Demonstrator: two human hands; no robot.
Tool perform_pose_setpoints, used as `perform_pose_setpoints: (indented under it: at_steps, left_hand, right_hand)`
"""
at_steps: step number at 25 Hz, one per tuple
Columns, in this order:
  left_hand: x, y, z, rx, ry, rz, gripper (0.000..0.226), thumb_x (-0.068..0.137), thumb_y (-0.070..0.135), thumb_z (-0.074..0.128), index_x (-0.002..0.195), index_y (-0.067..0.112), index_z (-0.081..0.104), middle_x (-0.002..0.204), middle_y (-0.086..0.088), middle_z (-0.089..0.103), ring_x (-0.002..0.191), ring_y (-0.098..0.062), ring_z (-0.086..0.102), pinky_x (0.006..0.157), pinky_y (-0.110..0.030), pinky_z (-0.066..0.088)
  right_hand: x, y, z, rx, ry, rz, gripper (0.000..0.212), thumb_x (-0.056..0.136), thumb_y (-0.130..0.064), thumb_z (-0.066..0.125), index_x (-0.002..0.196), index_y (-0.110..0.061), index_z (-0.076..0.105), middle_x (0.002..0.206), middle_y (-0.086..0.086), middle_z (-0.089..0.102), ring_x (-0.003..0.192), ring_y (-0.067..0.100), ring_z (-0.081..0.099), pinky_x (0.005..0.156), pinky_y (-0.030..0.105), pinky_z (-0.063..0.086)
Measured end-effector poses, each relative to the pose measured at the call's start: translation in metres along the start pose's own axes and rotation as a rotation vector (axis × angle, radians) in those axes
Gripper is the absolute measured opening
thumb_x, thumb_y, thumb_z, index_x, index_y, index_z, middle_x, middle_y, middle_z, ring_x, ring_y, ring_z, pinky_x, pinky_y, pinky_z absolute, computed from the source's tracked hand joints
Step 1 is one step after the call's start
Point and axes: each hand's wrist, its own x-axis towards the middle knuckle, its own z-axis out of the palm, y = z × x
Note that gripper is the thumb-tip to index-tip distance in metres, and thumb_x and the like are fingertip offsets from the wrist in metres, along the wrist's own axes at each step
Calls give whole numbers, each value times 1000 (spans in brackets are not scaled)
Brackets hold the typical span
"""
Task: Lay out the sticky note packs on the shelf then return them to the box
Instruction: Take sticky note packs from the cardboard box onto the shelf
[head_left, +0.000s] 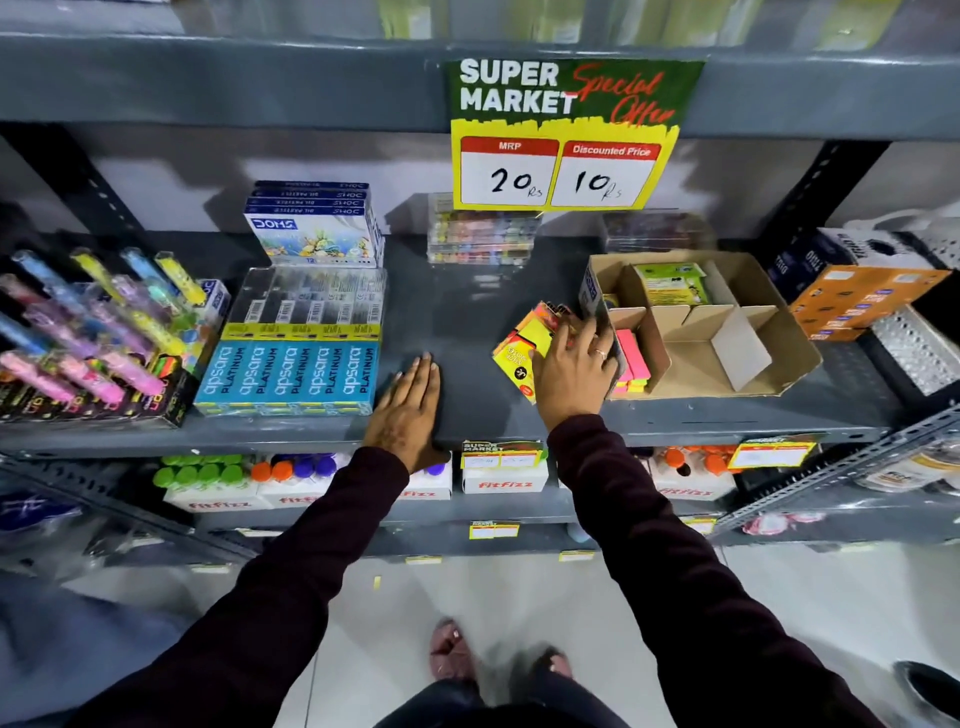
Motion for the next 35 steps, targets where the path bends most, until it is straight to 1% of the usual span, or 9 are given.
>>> perform_pose_setpoints:
  at_steps: [4,9,12,14,17,20,26,30,35]
  left_hand:
    - [-2,1,-1,-47,52,-8,110,58,44,82,139,-2,23,148,-18,30,135,-29,33,110,-41,27]
    - [-4,5,-10,-61,-54,-22,121,65,60,69,143,4,-4,156,-11,-4,143,-21,-3,116,-34,1]
    - [-9,6,-11,-75,-29,-82,114,67,52,71,143,2,3,155,-12,3,143,-24,5,115,-35,6]
    - [-13,10,-10,-71,45,-115,88,76,28,68,142,0,16,152,-16,20,139,-28,22,113,-36,19]
    - [-13,9,-15,-125,30,-128,89,67,26,76,136,-3,30,143,-22,38,130,-33,41,105,-42,35]
    - [-14,10,-22,-243,-18,-123,116,53,41,83,139,-4,22,149,-22,25,136,-35,28,112,-43,19]
    - [-14,12,-14,-214,4,-148,108,73,51,67,144,4,0,156,-13,0,143,-26,4,113,-31,0]
    - [-14,12,-14,-178,-1,-147,110,71,54,65,144,4,-2,155,-13,-2,143,-26,2,114,-31,0]
    - [-11,9,-17,-161,-34,-129,115,63,51,72,143,-1,7,154,-17,9,141,-31,11,112,-36,1]
  right_hand:
    - [-4,0,1,-126,38,-114,33,74,-32,75,102,-14,71,116,16,68,107,37,65,80,47,54]
    - [-21,14,17,-150,50,-305,60,84,-55,40,113,-10,67,121,14,66,114,34,62,87,50,52]
    - [-21,10,17,-108,34,-335,70,77,-64,51,110,-5,66,122,17,64,119,36,58,94,52,48]
    - [-18,2,9,-80,-28,-298,74,65,-64,69,106,-2,66,117,20,64,116,39,59,95,51,48]
    - [-13,-14,-7,-2,-61,-302,61,67,-47,77,107,-5,60,108,16,67,106,36,62,86,41,51]
    - [-4,-29,-10,225,-139,-380,38,92,-24,58,124,-7,50,119,17,63,108,38,60,84,40,48]
    - [39,-66,-20,404,-190,-277,30,98,-15,44,124,-2,54,119,26,64,113,43,58,89,43,47]
    - [48,-88,-8,170,-150,-517,42,95,-2,42,134,-14,51,122,21,64,111,40,62,91,44,51]
    - [49,-94,36,-7,-329,-763,50,94,0,45,141,-18,43,150,8,43,133,30,47,106,38,42]
